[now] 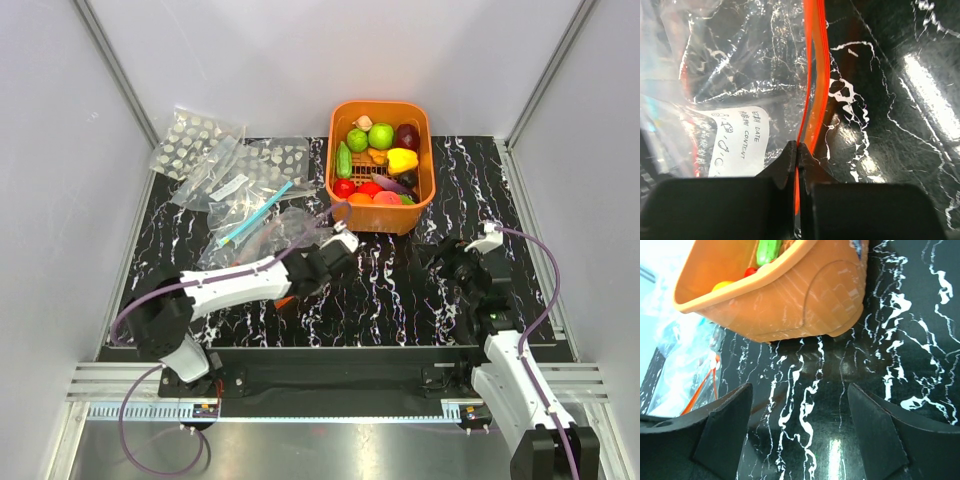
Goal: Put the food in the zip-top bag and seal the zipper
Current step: Pick up the zipper food storage bag at the center of the board.
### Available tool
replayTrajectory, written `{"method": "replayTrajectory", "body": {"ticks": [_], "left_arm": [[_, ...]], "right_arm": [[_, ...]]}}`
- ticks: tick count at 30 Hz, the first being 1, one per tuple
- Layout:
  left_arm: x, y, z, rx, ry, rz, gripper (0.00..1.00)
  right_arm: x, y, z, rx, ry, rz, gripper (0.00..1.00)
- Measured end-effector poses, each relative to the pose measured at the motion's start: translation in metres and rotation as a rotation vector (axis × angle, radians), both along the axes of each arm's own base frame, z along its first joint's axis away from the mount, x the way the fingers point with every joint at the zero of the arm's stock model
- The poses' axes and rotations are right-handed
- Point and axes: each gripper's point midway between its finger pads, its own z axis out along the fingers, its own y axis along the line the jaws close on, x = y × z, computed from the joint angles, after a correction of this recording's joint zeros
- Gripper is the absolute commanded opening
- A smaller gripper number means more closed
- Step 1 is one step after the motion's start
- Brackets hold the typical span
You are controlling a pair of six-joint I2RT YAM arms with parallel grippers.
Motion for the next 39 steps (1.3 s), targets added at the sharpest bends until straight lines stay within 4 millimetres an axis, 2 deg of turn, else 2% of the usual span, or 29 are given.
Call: {"method": "replayTrajectory", "body": {"ticks": [4, 8, 12, 16, 19, 24, 33, 39], "left_arm": [[0.0, 0.0, 0.002, -0.118, 0.063, 0.007, 0.0], [-0.006, -0.011, 0.006, -0.213, 0.106, -0.012, 0.0], [-0.009, -0.022, 0.019, -0.312, 0.126, -0.013, 0.0], [-0.004, -0.024, 0.037, -0.417, 0.126, 0.013, 0.0], [0.0, -0.024, 0.048, -0.478, 0.125, 0.027, 0.0], [0.002, -0.026, 0.059, -0.543, 0.138, 0.032, 0.0], [-0.006, -0.031, 0.073, -0.61, 0.146, -0.002, 0.0], [-0.01, -0.031, 0.08, -0.648, 0.144, -0.016, 0.0]], "right_arm": [[-0.002, 0.007, 0.002, 0.015, -0.005, 0.043, 0.76], [-0.002, 0.025, -0.001, 0.059, 0.019, 0.124, 0.73], [-0.009, 0.054, -0.008, 0.091, 0.075, 0.226, 0.76], [-0.023, 0.089, -0.001, 0.112, 0.085, 0.346, 0.76], [-0.032, 0.108, 0.001, 0.138, 0.097, 0.393, 0.76], [-0.044, 0.134, -0.007, 0.146, 0.145, 0.445, 0.77], [-0.033, 0.174, -0.023, 0.126, 0.21, 0.469, 0.76], [-0.022, 0.203, -0.018, 0.126, 0.201, 0.497, 0.73]]}}
